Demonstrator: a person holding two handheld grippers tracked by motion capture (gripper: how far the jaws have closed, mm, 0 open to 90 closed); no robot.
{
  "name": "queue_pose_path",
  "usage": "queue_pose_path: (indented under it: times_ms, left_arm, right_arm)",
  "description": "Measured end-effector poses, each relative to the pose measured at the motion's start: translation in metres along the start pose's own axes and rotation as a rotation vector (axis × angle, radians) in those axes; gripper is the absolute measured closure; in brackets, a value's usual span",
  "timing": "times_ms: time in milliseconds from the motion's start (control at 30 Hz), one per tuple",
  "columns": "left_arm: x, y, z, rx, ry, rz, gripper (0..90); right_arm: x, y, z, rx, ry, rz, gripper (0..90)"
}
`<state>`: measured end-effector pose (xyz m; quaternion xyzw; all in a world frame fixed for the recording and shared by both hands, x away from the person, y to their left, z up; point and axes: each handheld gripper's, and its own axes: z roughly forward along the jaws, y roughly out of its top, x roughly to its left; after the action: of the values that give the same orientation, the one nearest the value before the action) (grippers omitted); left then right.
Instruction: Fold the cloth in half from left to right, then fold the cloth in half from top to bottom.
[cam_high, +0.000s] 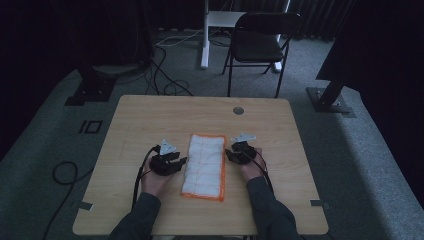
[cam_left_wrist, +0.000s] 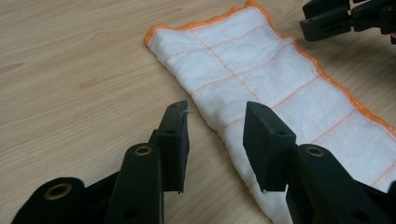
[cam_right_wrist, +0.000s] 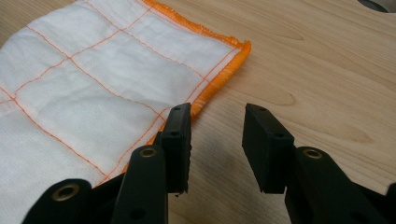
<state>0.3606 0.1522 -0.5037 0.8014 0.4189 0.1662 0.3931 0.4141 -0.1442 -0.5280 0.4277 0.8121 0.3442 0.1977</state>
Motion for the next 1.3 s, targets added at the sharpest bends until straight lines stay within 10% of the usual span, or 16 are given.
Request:
queue_pose_path:
  times_ms: [1300]
  left_arm:
    - [0.025, 0.032, 0.06, 0.036, 0.033, -0.078, 57.8]
  right_arm:
    - [0.002, 0.018, 0.022, 0.009, 0.023, 0.058, 62.6]
